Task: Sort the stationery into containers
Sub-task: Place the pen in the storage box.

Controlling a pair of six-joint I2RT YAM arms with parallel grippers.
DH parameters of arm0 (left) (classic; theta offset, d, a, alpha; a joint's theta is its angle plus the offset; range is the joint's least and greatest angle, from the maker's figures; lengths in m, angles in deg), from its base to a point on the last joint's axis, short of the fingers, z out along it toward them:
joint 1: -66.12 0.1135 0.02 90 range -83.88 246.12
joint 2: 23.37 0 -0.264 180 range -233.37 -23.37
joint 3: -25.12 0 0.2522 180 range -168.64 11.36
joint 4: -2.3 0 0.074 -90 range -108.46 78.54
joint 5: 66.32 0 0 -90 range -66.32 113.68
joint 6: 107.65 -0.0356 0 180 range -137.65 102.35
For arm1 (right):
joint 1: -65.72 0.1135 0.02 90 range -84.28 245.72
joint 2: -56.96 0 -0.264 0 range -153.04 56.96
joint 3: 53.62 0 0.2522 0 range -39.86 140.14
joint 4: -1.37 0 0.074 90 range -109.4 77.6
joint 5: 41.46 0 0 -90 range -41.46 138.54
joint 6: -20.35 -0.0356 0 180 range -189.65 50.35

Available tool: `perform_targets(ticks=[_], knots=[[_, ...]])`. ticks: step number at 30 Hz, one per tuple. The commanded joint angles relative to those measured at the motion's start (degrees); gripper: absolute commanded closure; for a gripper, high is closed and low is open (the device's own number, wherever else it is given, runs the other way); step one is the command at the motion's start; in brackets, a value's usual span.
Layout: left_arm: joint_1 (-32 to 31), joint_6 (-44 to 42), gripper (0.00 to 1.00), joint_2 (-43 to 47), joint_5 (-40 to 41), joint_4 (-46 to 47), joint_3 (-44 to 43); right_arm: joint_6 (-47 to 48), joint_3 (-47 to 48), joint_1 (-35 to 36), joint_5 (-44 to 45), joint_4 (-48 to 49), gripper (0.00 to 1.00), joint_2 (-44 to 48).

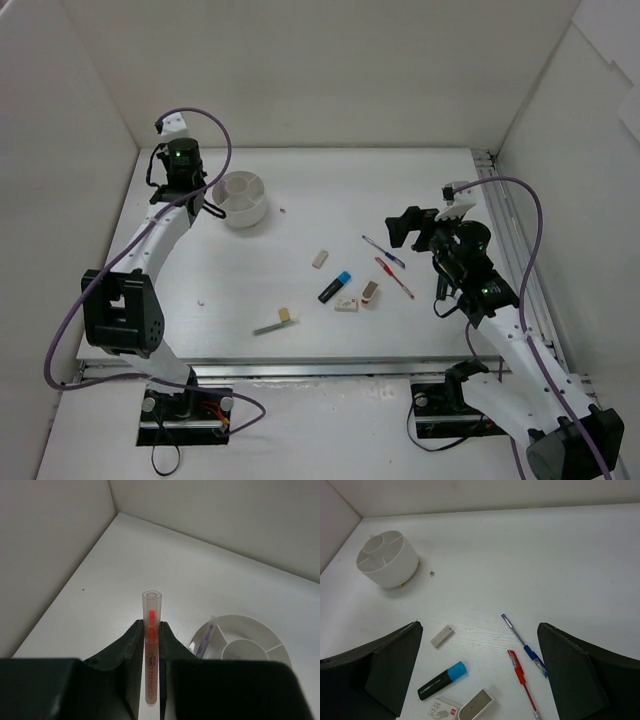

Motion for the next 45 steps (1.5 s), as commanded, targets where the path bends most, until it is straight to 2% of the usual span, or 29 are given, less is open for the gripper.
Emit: perform_targets(ticks=[1,18,28,29,37,40,41,43,44,45], knots=[[1.9,0.4,1.0,-2.0,-3.9,9.3,-6.4,1.1,0.7,-0.8,2.5,6.8,0.02,-0.3],[1.9,1.2,1.0,-13.9,-11.6,16.4,-10.8,2.1,1.5,-2.9,2.8,7.1,0.02,-2.1],[0.2,1.0,0.99,-17.5,-10.7,16.7,-9.7,2.8,2.0,-3.6,2.5,6.1,0.02,-2.3],[0.2,0.5,0.95,-17.6,-10.5,17.9,-9.2,2.8,2.0,-3.8,2.5,6.0,0.02,-2.3],[-0.4,0.3,0.88,-16.8,-10.5,18.5,-7.1,2.8,1.9,-4.2,1.9,4.9,0.02,-1.4],[-0.4,0.5,0.82,-15.8,-10.2,18.0,-5.9,2.9,1.6,-4.1,2.0,4.2,0.02,-0.2],[-0.4,0.4,0.72,-15.4,-10.2,17.9,-5.5,2.8,1.5,-4.4,1.9,4.0,0.02,0.4],[-0.4,0.5,0.66,-14.4,-10.2,17.7,-4.8,2.8,1.3,-4.3,2.0,3.5,0.02,1.1],[-0.4,0.5,0.56,-13.9,-10.2,17.5,-4.3,2.8,1.3,-4.2,1.8,3.4,0.02,1.5],[-0.4,0.5,0.52,-13.3,-10.2,17.5,-4.0,2.7,1.3,-4.3,1.7,3.0,0.02,1.9]])
